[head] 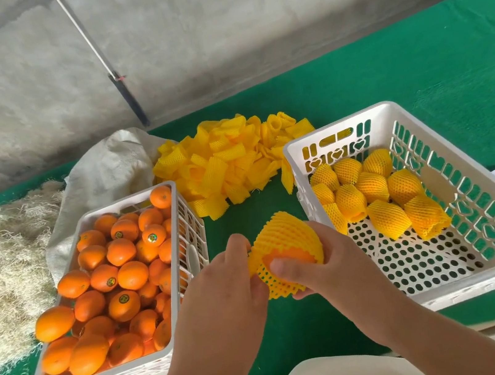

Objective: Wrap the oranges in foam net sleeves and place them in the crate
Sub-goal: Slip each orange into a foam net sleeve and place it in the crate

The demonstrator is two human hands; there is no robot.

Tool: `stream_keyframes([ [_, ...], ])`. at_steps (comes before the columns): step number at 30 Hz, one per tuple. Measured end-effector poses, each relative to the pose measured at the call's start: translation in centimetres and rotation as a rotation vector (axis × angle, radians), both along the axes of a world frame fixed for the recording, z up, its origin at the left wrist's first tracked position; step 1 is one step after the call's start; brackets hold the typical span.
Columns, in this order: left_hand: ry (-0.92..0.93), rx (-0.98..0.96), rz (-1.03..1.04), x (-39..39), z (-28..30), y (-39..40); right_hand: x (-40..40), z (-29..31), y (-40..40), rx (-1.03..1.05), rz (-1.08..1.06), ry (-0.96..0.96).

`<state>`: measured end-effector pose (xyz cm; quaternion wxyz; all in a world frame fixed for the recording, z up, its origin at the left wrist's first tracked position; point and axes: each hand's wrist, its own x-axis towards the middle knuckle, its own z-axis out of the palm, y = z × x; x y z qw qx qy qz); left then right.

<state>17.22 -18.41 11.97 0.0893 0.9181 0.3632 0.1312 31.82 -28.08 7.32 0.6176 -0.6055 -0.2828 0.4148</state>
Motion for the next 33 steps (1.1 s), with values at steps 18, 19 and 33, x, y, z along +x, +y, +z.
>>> stream_keyframes([
  [18, -0.284, 0.015, 0.033, -0.1, -1.1, -0.9, 0.8, -0.8, 0.1, 0.013, 0.136, 0.172],
  [19, -0.309, 0.038, 0.009, -0.3, -1.2, -1.0, 0.7, -0.8, 0.2, 0.015, 0.102, 0.155],
  [33, -0.608, -1.043, 0.193, 1.2, -1.8, 0.4, 0.6, -1.4, 0.0, 0.06, 0.165, -0.317],
])
